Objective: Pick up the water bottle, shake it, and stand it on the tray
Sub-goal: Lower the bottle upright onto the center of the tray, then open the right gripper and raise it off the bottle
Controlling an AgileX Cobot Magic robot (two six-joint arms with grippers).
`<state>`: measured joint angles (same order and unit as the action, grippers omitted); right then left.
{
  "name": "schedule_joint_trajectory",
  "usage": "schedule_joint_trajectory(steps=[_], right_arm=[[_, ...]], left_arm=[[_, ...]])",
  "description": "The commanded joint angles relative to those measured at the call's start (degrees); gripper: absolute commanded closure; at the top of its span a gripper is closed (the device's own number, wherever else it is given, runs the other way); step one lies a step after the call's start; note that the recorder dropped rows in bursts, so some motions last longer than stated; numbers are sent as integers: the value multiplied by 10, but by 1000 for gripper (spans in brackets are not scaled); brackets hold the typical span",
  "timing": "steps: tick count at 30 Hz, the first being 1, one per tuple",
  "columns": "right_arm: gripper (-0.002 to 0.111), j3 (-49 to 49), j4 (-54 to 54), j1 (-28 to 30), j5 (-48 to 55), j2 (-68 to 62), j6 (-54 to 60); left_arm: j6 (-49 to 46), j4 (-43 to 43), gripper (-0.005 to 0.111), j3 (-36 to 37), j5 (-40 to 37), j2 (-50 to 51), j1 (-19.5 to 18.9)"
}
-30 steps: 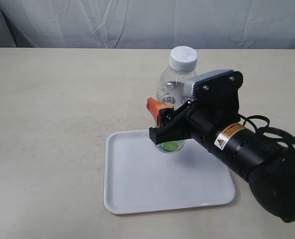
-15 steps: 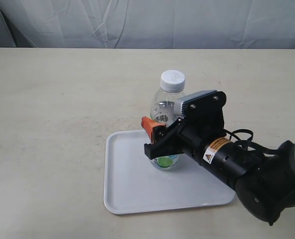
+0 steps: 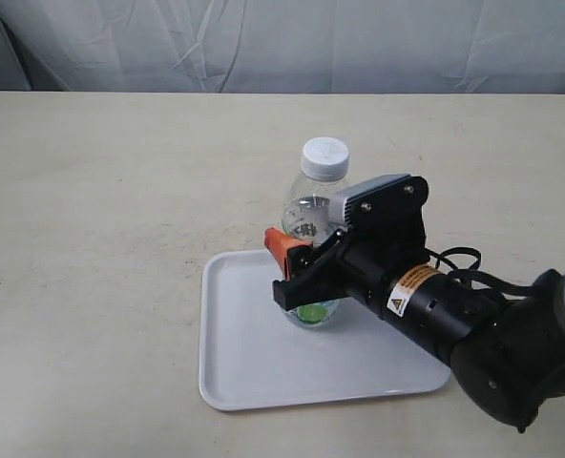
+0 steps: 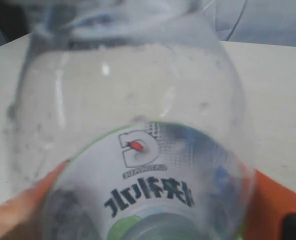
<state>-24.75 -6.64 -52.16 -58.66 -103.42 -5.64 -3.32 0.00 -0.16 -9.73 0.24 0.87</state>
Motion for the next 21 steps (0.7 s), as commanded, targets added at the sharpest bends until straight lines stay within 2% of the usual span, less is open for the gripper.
schedule_joint_trajectory(steps=[1, 8, 14, 17, 21], right_arm=[[4, -1, 18, 0, 14, -1, -5], [4, -1, 35, 1, 13, 32, -2], [4, -3, -19, 1, -2, 160, 78], [4, -31, -75, 1, 118, 260, 157], [4, -121, -145, 1, 386, 359, 262]], left_arm=[[2, 4, 105, 2, 7, -2, 4], [2, 4, 105, 2, 7, -2, 4], [2, 4, 105, 2, 7, -2, 4], [2, 4, 105, 2, 7, -2, 4], [2, 4, 105, 2, 7, -2, 4]])
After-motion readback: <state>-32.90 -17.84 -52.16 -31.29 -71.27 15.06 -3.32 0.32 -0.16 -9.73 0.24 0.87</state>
